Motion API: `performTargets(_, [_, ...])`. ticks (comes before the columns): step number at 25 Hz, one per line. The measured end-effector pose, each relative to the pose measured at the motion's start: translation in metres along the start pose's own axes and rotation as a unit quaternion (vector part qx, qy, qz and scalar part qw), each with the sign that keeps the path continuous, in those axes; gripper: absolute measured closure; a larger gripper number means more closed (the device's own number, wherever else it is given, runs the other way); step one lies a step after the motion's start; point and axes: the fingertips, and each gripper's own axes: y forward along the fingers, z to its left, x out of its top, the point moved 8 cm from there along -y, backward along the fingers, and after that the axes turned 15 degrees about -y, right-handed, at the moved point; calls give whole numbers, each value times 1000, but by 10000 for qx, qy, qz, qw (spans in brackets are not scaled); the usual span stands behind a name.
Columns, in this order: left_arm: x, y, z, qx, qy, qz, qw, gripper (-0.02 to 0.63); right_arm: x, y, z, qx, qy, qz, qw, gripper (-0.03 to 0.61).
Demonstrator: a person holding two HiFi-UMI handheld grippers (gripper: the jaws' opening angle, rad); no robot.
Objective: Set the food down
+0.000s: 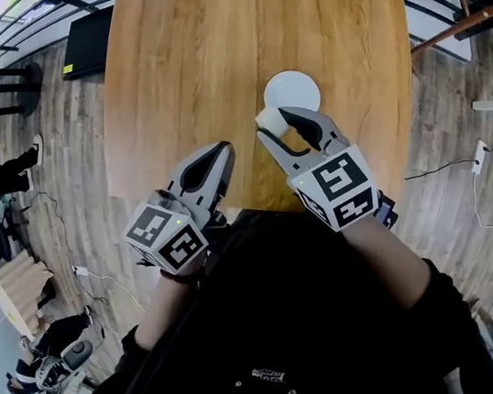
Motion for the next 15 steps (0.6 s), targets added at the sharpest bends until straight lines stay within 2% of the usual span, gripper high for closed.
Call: performTargets(15, [4,2,13,247,-119,77,9996,615,-10,34,-9,-36,-94,262,9996,402])
